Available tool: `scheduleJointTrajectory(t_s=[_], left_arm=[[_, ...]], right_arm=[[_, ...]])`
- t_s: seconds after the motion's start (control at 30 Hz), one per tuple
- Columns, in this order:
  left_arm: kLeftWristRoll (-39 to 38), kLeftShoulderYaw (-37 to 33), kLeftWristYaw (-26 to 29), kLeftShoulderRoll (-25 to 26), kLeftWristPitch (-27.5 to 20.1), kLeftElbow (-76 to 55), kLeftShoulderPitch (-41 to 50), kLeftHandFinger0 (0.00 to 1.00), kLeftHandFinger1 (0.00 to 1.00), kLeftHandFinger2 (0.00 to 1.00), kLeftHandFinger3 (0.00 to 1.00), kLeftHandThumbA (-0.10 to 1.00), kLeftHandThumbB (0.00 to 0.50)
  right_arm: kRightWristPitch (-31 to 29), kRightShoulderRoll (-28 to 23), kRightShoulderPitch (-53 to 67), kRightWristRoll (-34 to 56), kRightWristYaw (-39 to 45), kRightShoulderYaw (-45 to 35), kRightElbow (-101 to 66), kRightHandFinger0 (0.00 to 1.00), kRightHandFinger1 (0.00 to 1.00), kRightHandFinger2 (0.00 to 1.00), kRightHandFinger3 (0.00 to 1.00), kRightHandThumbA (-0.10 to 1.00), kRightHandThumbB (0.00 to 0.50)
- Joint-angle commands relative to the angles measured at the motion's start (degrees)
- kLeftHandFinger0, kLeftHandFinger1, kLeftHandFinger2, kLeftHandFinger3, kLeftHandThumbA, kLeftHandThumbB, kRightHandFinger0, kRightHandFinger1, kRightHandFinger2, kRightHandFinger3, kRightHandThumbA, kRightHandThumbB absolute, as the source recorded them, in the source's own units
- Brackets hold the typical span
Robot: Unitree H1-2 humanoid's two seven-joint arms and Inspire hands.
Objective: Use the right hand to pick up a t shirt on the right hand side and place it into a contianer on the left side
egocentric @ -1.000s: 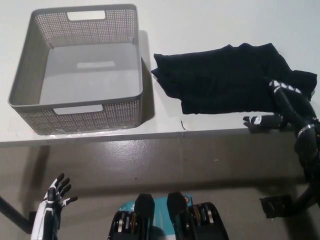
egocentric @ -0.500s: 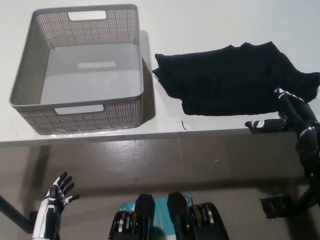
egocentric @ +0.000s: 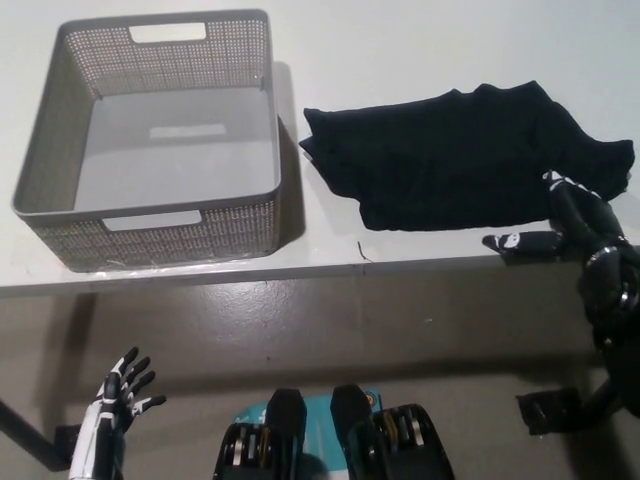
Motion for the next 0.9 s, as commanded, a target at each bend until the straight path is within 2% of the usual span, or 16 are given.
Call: scheduleJointTrajectory(t_s=[0.0, 0.07, 0.17, 0.3, 0.4, 0.6, 0.67, 0.7, 0.73, 0.77, 0.8, 0.83, 0.87], left_arm=[[0.3, -0.5, -0.6, 0.4, -0.7, -1.6, -0.2, 0.77, 0.90, 0.90, 0.94, 0.97, 0.424], [0.3, -0.5, -0.5, 0.3, -0.8, -1.6, -0.1, 0.76, 0.89, 0.89, 0.93, 0.97, 0.429], [0.2, -0.7, -0.6, 0.2, -0.6, -1.6, -0.4, 0.76, 0.88, 0.88, 0.93, 0.96, 0.421], [0.3, -0.9, -0.7, 0.5, -0.2, -1.5, -0.9, 0.77, 0.90, 0.91, 0.95, 0.98, 0.446], [0.2, -1.2, -0.9, 0.5, 0.3, -1.4, -1.1, 0.78, 0.90, 0.91, 0.95, 0.97, 0.428], [-0.6, -1.3, -1.2, 0.6, 1.9, -2.7, -1.1, 0.81, 0.91, 0.92, 0.96, 0.96, 0.413], [-0.9, -1.3, -1.3, 0.5, 2.0, -2.7, -1.2, 0.81, 0.91, 0.92, 0.97, 0.95, 0.401], [-0.3, -1.2, -0.8, 0.4, 2.1, -2.5, -1.4, 0.80, 0.90, 0.91, 0.96, 0.95, 0.408], [-0.4, -1.2, -0.8, 0.3, 2.1, -2.5, -1.4, 0.80, 0.90, 0.91, 0.96, 0.95, 0.409], [0.0, -1.3, -0.8, 0.3, 1.9, -2.5, -1.2, 0.79, 0.90, 0.91, 0.96, 0.96, 0.404], [-0.1, -1.3, -0.8, 0.2, 1.9, -2.5, -1.2, 0.79, 0.90, 0.91, 0.96, 0.96, 0.403], [-0.5, -1.3, -0.9, 0.0, 2.1, -2.6, -1.2, 0.80, 0.90, 0.91, 0.96, 0.95, 0.410], [-0.5, -1.2, -0.9, 0.0, 2.0, -2.5, -1.2, 0.81, 0.90, 0.91, 0.96, 0.95, 0.413]], right_arm=[[1.3, 1.9, -3.6, 0.5, -1.8, 0.6, 1.3, 1.00, 1.00, 1.00, 1.00, 1.00, 0.475], [1.2, 2.5, -3.9, 0.4, -2.3, 0.9, 2.0, 1.00, 1.00, 1.00, 1.00, 1.00, 0.466], [-0.2, 3.6, -5.3, 0.5, -4.1, 1.1, 5.4, 1.00, 1.00, 1.00, 1.00, 1.00, 0.478], [-1.9, 5.5, -7.2, 1.2, -6.8, 1.3, 10.5, 1.00, 1.00, 1.00, 1.00, 1.00, 0.494], [-3.4, 7.1, -7.5, 2.6, -8.7, 0.5, 13.8, 1.00, 1.00, 1.00, 1.00, 1.00, 0.499], [-6.6, 9.1, -7.6, 4.5, -12.1, -0.8, 19.5, 1.00, 1.00, 1.00, 1.00, 0.98, 0.444], [-7.1, 9.3, -8.1, 4.4, -13.0, -0.6, 21.0, 1.00, 1.00, 1.00, 1.00, 0.99, 0.444], [-7.8, 9.9, -8.1, 5.1, -14.2, -1.2, 22.1, 1.00, 1.00, 1.00, 1.00, 0.94, 0.404], [-7.9, 9.9, -8.2, 5.2, -14.3, -1.2, 22.3, 1.00, 1.00, 1.00, 1.00, 0.94, 0.402], [-10.5, 11.3, -7.9, 7.5, -19.8, -4.4, 23.7, 1.00, 1.00, 1.00, 1.00, 0.59, 0.276], [-11.3, 11.6, -7.9, 8.0, -21.1, -5.0, 24.1, 1.00, 1.00, 1.00, 1.00, 0.43, 0.301], [-14.6, 12.8, -7.9, 10.5, -24.7, -8.2, 25.2, 0.85, 0.96, 0.99, 0.90, 0.08, 0.252], [-16.7, 13.3, -8.0, 11.1, -26.4, -9.3, 26.3, 0.23, 0.35, 0.46, 0.43, -0.09, 0.170]])
